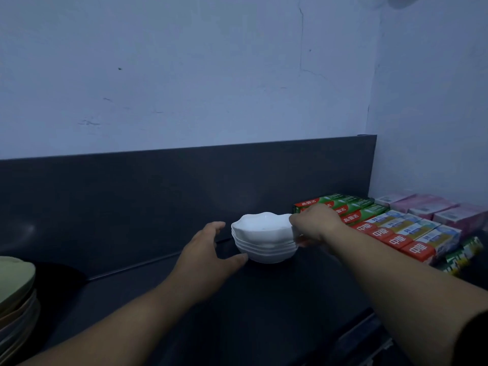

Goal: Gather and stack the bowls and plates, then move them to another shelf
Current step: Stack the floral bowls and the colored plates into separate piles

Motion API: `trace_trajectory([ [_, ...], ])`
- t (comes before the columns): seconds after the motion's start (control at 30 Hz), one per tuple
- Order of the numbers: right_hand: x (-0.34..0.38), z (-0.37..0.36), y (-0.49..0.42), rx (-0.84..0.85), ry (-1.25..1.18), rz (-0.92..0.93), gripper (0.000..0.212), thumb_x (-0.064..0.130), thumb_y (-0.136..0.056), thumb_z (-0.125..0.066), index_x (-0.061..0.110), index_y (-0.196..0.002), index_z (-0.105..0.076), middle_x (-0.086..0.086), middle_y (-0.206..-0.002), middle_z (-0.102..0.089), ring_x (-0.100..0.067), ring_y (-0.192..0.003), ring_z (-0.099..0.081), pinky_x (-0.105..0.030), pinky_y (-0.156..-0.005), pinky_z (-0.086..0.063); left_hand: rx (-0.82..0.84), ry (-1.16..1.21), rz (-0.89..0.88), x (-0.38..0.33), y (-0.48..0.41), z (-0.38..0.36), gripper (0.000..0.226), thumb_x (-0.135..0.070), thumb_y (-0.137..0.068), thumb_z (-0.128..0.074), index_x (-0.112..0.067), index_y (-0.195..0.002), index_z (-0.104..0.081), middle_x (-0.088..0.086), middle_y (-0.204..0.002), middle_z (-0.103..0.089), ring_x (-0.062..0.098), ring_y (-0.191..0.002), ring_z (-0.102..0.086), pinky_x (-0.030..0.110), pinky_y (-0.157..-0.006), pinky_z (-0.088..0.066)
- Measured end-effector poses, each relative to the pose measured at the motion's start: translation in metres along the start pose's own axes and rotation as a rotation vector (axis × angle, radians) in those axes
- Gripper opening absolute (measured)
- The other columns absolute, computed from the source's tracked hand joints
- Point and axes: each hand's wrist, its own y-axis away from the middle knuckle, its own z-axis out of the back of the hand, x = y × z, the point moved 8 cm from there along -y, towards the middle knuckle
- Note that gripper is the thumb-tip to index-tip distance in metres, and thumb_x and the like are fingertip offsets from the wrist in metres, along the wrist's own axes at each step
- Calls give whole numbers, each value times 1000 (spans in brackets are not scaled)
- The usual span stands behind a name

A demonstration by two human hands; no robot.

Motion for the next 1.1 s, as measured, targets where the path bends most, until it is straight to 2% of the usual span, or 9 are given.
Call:
trace_trajectory([
  [0.1,-2,-2,0,12,37,-12,37,16,-69,-51,-7,-90,-71,-20,-77,-75,-35,-80,-72,-45,-83,-59,16,-5,-6,-7,-7,-8,77,-41,-77,-74,-30,-142,-33,-10,-142,-40,9,-123,-45,27,-95,-43],
  [0.2,0,-3,0,17,61,8,41,17,-65,-49,-8,-88,-72,-23,-80,-74,-38,-83,-72,-49,-84,-58,50,-2,-18,-16,-14,-18,69,-37,-78,-72,-30,-137,-37,-10,-136,-44,6,-110,-46,24,-86,-42],
  [0.33,0,-1,4,3,70,30,29,19,-71,-52,-3,-76,-70,-20,-81,-75,-35,-79,-72,-47,-81,-60,73,15,2,-19,-21,-28,75,-37,-76,-73,-28,-141,-34,-8,-138,-44,11,-116,-50,22,-80,-43],
  [0.4,1,1,6,-7,86,51,38,21,-72,-50,-7,-86,-71,-23,-83,-74,-37,-81,-71,-49,-81,-59,79,24,10,-18,-22,-31,77,-38,-76,-73,-28,-142,-34,-7,-139,-45,12,-118,-51,23,-82,-44],
  [0.47,1,2,9,-17,101,71,36,24,-81,-50,-5,-92,-67,-23,-86,-73,-37,-84,-70,-49,-82,-59,81,21,12,-17,-21,-32,76,-37,-76,-73,-27,-141,-35,-6,-139,-46,13,-119,-51,25,-86,-44],
  [0.6,2,5,10,-36,161,97,30,26,-88,-48,-1,-89,-63,-22,-87,-73,-34,-82,-72,-46,-81,-59,83,15,10,-13,-17,-32,75,-37,-77,-73,-27,-142,-35,-6,-139,-46,12,-121,-48,24,-90,-41],
  [0.77,6,10,8,-91,280,152,33,40,-88,-52,9,-81,-57,-11,-91,-68,-29,-81,-66,-43,-78,-57,72,7,28,-8,-9,-26,73,-38,-77,-74,-29,-139,-36,-7,-141,-43,11,-122,-46,26,-94,-41],
  [0.9,15,10,16,-127,322,190,38,56,-85,-52,21,-101,-58,-4,-117,-57,-23,-94,-59,-37,-80,-52,46,-15,48,-3,-2,-12,76,-41,-77,-74,-29,-141,-34,-6,-143,-40,12,-124,-45,30,-98,-43],
  [1.1,53,-16,55,-136,269,293,34,57,-81,-55,28,-99,-57,0,-120,-58,-17,-84,-59,-34,-75,-49,-12,0,80,9,26,28,80,-42,-77,-74,-31,-143,-31,-8,-148,-36,13,-129,-43,32,-101,-44],
])
